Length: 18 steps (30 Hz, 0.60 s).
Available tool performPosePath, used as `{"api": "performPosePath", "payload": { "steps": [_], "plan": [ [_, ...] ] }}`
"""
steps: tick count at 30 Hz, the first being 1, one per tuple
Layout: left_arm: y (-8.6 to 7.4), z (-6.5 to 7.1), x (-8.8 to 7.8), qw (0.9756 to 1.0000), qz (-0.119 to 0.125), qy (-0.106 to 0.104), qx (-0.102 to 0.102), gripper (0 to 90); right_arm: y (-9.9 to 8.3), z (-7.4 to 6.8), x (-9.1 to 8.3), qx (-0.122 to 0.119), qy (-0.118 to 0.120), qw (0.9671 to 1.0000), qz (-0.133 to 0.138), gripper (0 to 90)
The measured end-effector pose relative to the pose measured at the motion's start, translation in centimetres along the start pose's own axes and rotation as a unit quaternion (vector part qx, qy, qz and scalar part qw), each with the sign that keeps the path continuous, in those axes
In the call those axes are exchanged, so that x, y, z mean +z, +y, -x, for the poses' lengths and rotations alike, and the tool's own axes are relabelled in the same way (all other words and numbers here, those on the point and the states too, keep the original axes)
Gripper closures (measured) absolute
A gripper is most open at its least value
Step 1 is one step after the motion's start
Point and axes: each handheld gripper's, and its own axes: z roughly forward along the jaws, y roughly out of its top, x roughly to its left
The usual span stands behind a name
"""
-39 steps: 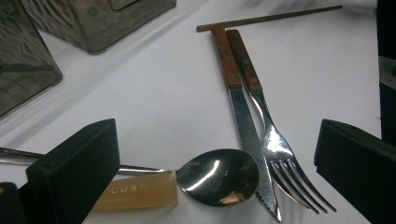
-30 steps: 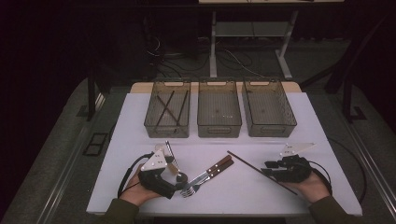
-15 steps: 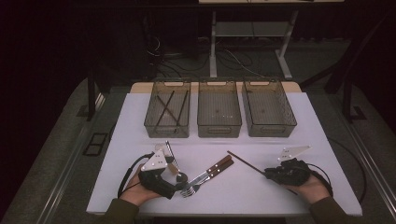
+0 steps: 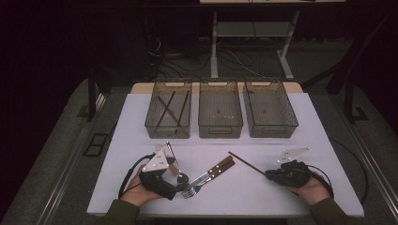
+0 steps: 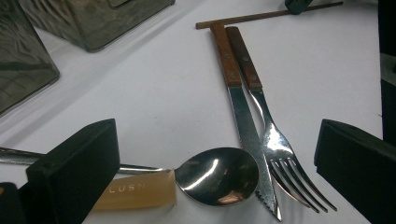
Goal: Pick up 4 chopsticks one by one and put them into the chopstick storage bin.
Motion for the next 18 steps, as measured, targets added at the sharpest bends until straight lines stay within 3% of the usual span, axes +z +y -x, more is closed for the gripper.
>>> {"api": "performPosePath", "payload": {
  "steps": [9, 13, 18],
  "plan": [
    [-0.01, 0.02, 0.03, 1.0000, 0.001, 0.000, 0.000, 0.0, -0.10, 0.38, 0.00, 0.019, 0.010, 0.9998, 0.004, 85.2],
    [-0.01, 0.02, 0.05, 1.0000, 0.002, 0.001, 0.000, 0.0, 0.04, -0.02, 0.01, -0.002, -0.002, 1.0000, 0.000, 85.3],
    [-0.01, 0.00, 0.02, 1.0000, 0.002, 0.001, 0.000, 0.0, 0.31, 0.12, -0.36, -0.006, -0.002, 0.9999, 0.010, 85.4]
  ]
}}
